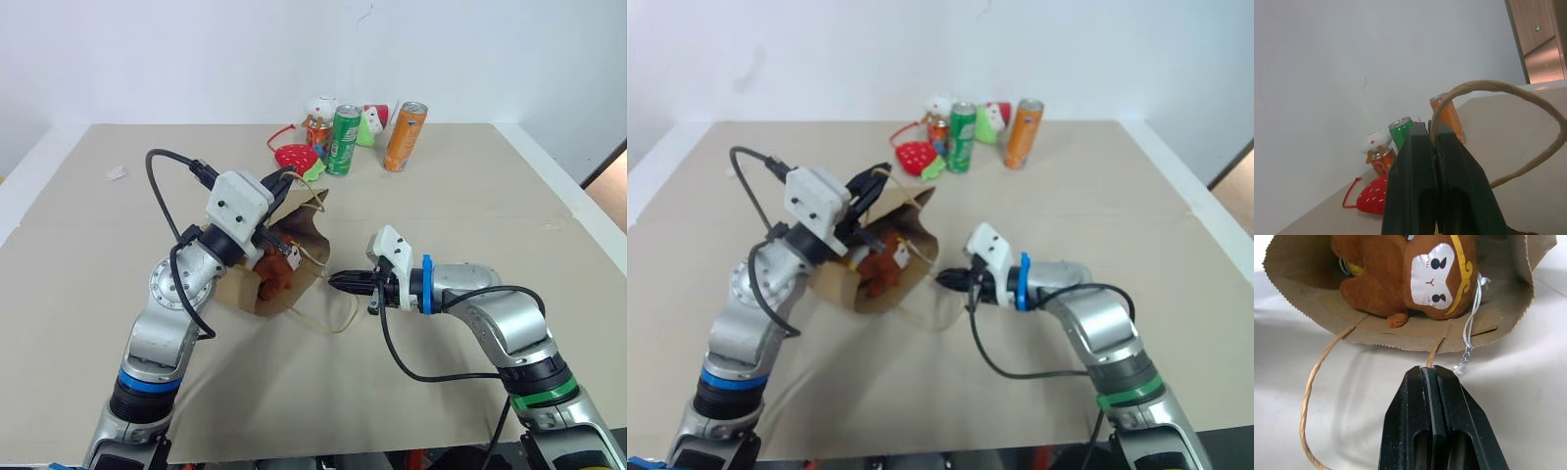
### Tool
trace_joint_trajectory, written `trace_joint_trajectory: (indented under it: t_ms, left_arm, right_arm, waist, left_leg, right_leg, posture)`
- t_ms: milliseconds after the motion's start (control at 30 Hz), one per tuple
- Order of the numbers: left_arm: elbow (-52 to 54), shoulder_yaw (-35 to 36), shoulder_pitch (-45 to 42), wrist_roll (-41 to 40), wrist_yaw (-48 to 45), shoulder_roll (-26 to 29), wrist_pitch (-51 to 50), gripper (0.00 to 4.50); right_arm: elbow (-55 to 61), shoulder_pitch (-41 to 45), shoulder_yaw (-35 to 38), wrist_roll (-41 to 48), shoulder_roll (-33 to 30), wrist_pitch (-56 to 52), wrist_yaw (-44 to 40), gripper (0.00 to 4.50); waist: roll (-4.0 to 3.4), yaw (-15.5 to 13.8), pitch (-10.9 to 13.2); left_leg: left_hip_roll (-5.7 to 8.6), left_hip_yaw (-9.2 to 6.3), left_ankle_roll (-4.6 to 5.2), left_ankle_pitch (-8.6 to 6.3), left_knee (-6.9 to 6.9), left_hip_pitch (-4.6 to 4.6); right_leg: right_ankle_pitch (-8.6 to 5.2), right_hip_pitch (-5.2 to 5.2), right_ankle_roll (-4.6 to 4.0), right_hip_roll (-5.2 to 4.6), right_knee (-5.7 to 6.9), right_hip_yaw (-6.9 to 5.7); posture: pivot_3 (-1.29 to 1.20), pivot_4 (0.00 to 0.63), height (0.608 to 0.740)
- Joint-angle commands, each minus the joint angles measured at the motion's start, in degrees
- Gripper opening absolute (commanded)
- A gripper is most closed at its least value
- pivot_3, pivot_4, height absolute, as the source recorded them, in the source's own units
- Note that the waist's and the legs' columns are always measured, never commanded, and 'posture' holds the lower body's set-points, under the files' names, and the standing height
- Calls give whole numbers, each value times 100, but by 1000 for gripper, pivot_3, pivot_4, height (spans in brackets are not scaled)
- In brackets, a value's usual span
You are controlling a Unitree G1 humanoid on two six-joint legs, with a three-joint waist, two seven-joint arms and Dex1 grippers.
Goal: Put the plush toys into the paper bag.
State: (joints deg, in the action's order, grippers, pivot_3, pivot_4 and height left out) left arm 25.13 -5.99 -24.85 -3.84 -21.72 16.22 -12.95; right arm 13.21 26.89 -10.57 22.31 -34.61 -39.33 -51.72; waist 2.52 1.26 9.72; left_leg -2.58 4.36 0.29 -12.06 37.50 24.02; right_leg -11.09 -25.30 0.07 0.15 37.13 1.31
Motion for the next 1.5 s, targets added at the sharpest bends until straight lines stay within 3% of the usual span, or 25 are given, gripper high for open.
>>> trace_joint_trajectory:
  t_ms: [33, 233, 467, 867, 900, 933, 967, 1000, 1133, 1267, 1300, 1333, 1500]
  left_arm:
    - [11, 71, -177, 17, -7, 22, 165, 0]
    - [-227, 279, -462, -36, -65, 179, 240, 0]
    - [-579, 204, -590, -103, -84, 22, 328, 0]
    - [-852, -11, -580, -108, -183, -183, 369, 0]
    - [-809, -19, -550, -170, -227, -199, 336, 0]
    - [-765, -10, -526, -256, -272, -214, 295, 436]
    - [-733, 10, -513, -338, -306, -228, 259, 547]
    - [-708, 36, -508, -424, -332, -241, 234, 814]
    - [-603, 213, -560, -800, -496, -177, 25, 2202]
    - [-320, 579, -611, -1911, -1086, 125, -731, 3618]
    - [-258, 636, -619, -2120, -1198, 194, -888, 3688]
    - [-195, 723, -638, -2345, -1291, 275, -1083, 4115]
    - [-47, 1207, -679, -3423, -1677, 821, -2021, 4115]
  right_arm:
    - [329, 399, 729, 593, -285, -316, -236, 93]
    - [688, 1166, 1658, 1982, -1234, -1737, -776, 93]
    - [467, 1728, 1724, 2143, -2335, -2045, -1299, 93]
    - [-23, 1696, 1005, 1314, -1798, -1115, -901, 93]
    - [-98, 1755, 1046, 1353, -1730, -1145, -865, 354]
    - [-147, 1799, 1094, 1407, -1685, -1154, -885, 745]
    - [-178, 1829, 1132, 1443, -1664, -1162, -912, 834]
    - [-197, 1849, 1154, 1466, -1658, -1167, -943, 1364]
    - [-277, 1900, 1268, 1356, -1638, -869, -928, 2775]
    - [-549, 2002, 1746, 1439, -1689, -736, -780, 4301]
    - [-610, 2006, 1813, 1425, -1715, -691, -769, 4363]
    - [-709, 1988, 1911, 1411, -1760, -668, -758, 4500]
    - [-1355, 1387, 2155, 992, -2396, -283, -1153, 4500]
  waist:
    - [0, -1, 0]
    - [-1, -7, 1]
    - [-4, -11, 3]
    - [-5, -1, 3]
    - [-5, 1, 3]
    - [-5, 0, 3]
    - [-5, -6, 3]
    - [-5, -7, 3]
    - [-5, -6, 3]
    - [-5, -4, 3]
    - [-5, -3, 3]
    - [-6, -2, 4]
    - [-5, -4, 4]
  left_leg:
    - [0, 0, 0, 0, 0, 0]
    - [3, 0, 0, 0, 0, 5]
    - [4, -3, 2, -2, -3, 6]
    - [3, 1, 3, -2, -2, 5]
    - [2, 1, 3, -2, -2, 4]
    - [2, 2, 3, -2, -2, 5]
    - [2, 1, 3, -2, -2, 5]
    - [4, 1, 3, -2, -2, 8]
    - [5, 0, 3, -2, -1, 9]
    - [3, 0, 3, -2, -1, 8]
    - [2, -1, 3, -2, -1, 8]
    - [1, -1, 3, -2, -1, 7]
    - [2, -1, 3, -2, -2, 8]
  right_leg:
    - [0, 0, 0, 0, 0, 0]
    - [0, -2, 0, -5, -1, 0]
    - [-3, 0, -5, -6, -7, -5]
    - [-2, -3, -2, -5, -6, 0]
    - [-2, -3, -1, -4, -6, 1]
    - [-1, -3, -1, -4, -6, 1]
    - [-1, -3, -1, -4, -6, 1]
    - [-1, -3, 0, -7, -6, 1]
    - [-1, -3, 0, -7, -6, 0]
    - [-1, -3, 0, -5, -6, 0]
    - [-1, -3, 0, -3, -6, -1]
    - [-1, -3, -1, -1, -5, -1]
    - [-3, -3, -3, -3, -5, -2]
  posture:
    - [0, 150, 740]
    - [0, 150, 740]
    - [0, 150, 740]
    - [0, 150, 740]
    - [0, 150, 740]
    - [0, 150, 740]
    - [0, 150, 740]
    - [0, 150, 740]
    - [0, 150, 740]
    - [0, 150, 740]
    - [0, 150, 740]
    - [0, 150, 740]
    - [0, 150, 740]
